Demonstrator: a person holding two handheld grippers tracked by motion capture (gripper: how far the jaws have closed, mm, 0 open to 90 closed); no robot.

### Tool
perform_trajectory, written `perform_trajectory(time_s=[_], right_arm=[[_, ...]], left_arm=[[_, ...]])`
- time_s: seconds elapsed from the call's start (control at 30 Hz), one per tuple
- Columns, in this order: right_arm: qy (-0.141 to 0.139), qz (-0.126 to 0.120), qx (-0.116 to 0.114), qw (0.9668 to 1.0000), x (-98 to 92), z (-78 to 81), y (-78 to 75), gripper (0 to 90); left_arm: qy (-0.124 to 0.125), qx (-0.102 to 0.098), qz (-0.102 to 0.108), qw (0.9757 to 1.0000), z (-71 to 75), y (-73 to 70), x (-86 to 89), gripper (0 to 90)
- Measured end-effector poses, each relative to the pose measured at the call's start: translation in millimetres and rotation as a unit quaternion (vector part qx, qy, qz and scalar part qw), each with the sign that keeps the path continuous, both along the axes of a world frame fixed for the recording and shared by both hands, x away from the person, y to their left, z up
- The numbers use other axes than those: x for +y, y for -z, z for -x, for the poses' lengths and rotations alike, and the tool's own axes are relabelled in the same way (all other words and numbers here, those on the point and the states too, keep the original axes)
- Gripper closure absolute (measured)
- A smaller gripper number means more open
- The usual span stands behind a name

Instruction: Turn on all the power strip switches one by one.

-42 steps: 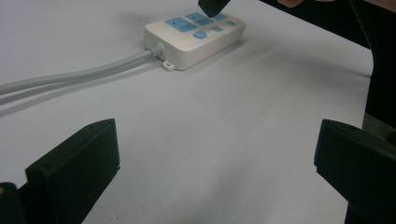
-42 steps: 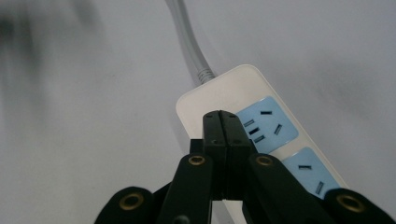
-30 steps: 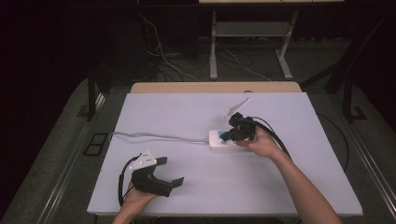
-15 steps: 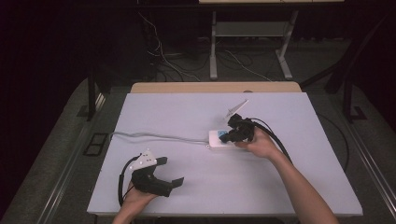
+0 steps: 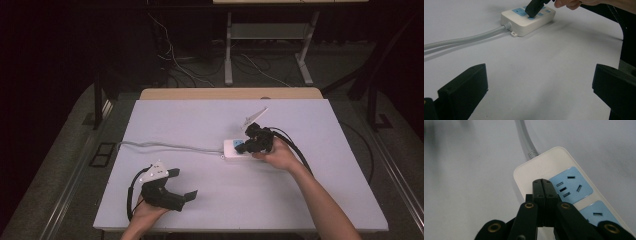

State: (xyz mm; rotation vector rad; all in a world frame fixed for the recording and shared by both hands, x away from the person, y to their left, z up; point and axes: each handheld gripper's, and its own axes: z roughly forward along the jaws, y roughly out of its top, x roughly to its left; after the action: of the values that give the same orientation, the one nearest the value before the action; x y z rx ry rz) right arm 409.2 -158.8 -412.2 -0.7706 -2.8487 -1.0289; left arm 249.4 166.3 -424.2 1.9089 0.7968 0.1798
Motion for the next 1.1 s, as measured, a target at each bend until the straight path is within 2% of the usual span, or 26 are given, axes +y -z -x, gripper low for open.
perform_trajectory(time_s=[0.47, 0.67, 0.87, 0.93, 1.1], right_arm=[[0.005, -0.013, 0.005, 0.9999, -2.2, -0.3, 3.0, 90.0], [0.008, -0.029, 0.008, 0.9995, -6.0, -0.4, 6.0, 90.0], [0.012, -0.016, -0.001, 0.9998, -2.8, 2.1, 5.2, 90.0], [0.012, -0.011, -0.013, 0.9998, -1.7, 3.7, 5.0, 90.0], [0.012, -0.014, -0.005, 0.9998, -2.6, 2.2, 4.8, 90.0]], left_arm=[[0.000, 0.001, -0.001, 1.0000, 1.1, 0.8, -1.9, 0.0], [0.000, 0.002, -0.002, 1.0000, 1.2, 1.1, -2.8, 0.0], [0.000, 0.002, -0.002, 1.0000, 1.3, 1.2, -3.3, 0.0], [0.001, 0.001, -0.003, 1.0000, 1.5, 1.0, -3.2, 0.0], [-0.001, 0.001, -0.001, 1.0000, 1.0, 0.8, -2.0, 0.0]])
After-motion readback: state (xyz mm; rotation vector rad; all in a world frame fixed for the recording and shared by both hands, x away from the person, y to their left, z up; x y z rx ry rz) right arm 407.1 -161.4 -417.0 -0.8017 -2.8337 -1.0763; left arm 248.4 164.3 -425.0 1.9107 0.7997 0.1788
